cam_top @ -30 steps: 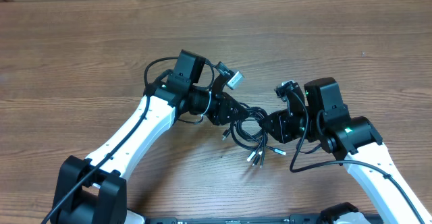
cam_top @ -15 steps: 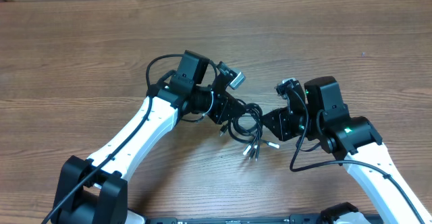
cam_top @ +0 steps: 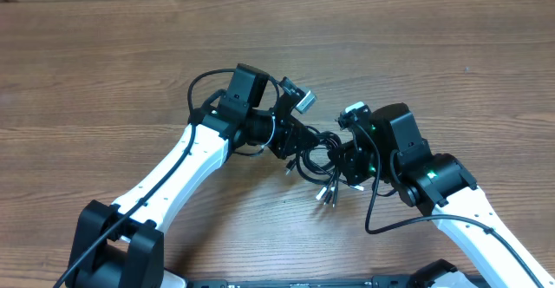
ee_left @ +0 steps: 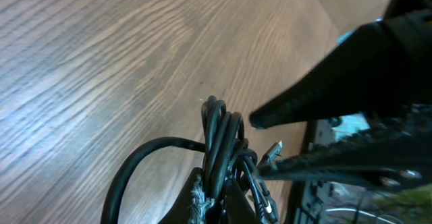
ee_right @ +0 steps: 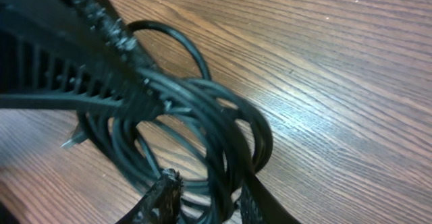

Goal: Untangle cables

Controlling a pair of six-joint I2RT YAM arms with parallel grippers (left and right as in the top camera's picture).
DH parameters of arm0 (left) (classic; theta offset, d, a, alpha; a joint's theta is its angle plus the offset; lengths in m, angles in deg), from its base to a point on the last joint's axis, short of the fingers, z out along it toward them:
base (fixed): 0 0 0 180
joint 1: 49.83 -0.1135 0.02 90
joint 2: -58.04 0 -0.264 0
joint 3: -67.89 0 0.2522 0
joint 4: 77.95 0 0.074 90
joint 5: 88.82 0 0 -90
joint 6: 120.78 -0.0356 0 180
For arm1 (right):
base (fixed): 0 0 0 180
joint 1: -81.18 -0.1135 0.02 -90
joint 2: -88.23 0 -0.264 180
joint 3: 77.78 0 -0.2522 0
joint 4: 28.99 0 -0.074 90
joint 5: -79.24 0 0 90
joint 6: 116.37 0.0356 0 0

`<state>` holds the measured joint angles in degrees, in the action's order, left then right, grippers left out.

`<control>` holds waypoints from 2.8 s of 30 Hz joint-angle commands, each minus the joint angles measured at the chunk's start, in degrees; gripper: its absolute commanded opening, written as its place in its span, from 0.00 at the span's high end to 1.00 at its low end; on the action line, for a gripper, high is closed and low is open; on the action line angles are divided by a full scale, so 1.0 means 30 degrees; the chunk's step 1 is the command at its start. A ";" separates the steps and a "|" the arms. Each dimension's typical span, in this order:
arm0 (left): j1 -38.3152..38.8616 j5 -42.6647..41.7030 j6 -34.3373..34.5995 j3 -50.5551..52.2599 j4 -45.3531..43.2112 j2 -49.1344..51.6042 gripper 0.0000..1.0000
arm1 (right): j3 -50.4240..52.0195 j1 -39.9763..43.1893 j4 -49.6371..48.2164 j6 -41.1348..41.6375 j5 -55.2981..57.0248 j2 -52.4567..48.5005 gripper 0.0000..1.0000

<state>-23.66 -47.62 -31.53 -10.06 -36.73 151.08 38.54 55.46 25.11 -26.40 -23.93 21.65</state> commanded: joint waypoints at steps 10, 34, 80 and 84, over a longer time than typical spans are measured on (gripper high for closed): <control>0.0044 -0.2914 0.0262 -0.0321 -0.0328 -0.0197 0.96 | -0.0248 -0.0109 -0.0131 -0.0073 0.0517 -0.0495 0.87; 0.0313 0.7082 0.0262 -0.0313 0.1705 -0.0175 0.96 | -0.0248 -0.0109 0.1421 0.5501 0.1202 -0.0525 0.88; 0.0364 1.8600 0.2703 -0.1406 0.3337 -0.0408 0.58 | -0.0248 -0.0102 0.1639 0.5501 0.1581 -0.0525 0.92; -0.1275 1.8425 0.4852 -0.1406 0.3300 -0.0408 0.41 | -0.0248 -0.0102 0.1654 0.5501 0.1668 -0.0525 0.91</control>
<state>-23.88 8.69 -23.03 -12.88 -26.65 151.05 38.54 55.26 30.24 -9.90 -19.51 20.23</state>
